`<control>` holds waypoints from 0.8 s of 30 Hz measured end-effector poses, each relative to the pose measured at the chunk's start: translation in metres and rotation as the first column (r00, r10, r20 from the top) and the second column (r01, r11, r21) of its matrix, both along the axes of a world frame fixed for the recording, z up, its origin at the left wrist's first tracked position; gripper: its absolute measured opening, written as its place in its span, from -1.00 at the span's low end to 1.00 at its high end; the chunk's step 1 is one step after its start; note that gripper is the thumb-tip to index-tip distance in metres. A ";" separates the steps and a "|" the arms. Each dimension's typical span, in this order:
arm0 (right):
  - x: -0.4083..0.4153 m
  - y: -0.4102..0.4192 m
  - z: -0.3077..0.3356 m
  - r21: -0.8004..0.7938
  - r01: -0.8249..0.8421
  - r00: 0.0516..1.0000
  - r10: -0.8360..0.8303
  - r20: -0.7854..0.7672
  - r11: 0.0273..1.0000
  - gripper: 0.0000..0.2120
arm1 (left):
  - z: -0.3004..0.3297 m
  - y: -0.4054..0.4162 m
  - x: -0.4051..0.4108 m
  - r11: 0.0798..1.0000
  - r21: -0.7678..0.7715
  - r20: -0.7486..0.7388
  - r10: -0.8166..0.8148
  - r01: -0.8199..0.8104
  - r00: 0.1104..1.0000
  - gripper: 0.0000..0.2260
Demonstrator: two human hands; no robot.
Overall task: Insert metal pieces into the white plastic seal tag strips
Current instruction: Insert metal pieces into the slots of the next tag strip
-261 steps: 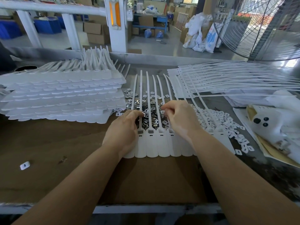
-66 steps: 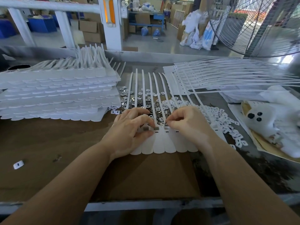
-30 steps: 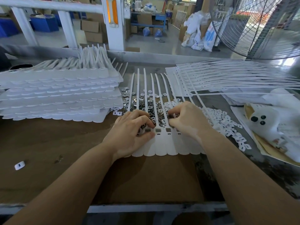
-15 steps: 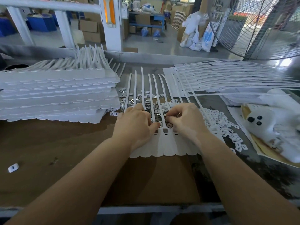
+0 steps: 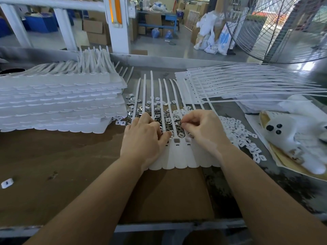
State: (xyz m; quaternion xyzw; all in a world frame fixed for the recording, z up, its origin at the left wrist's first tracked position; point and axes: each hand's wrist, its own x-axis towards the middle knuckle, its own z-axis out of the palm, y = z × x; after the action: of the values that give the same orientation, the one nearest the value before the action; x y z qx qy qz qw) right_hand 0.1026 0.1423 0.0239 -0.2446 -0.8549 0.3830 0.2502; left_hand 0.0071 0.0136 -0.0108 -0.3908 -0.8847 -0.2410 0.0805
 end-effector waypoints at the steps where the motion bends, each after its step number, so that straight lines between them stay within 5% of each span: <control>1: 0.002 0.000 0.001 0.031 0.006 1.000 -0.006 0.003 0.999 -0.92 | 0.000 0.000 0.000 1.000 0.001 -0.001 0.000 0.000 1.000 -0.72; 14: 0.039 -0.009 -0.006 0.423 -0.069 0.997 0.042 0.072 0.904 -0.94 | 0.000 -0.001 -0.001 1.000 -0.024 -0.003 -0.003 0.003 1.000 -0.66; 24: 0.043 -0.014 -0.010 0.462 -0.037 0.998 0.059 -0.032 0.886 -0.96 | 0.000 -0.001 -0.001 1.000 -0.023 -0.018 -0.007 0.006 1.000 -0.65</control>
State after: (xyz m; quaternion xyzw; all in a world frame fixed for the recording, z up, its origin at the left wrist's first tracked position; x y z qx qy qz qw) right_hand 0.1458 0.1280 0.0139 -0.1484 -0.9212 0.1806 0.3110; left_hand 0.0064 0.0122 -0.0111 -0.3967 -0.8853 -0.2278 0.0832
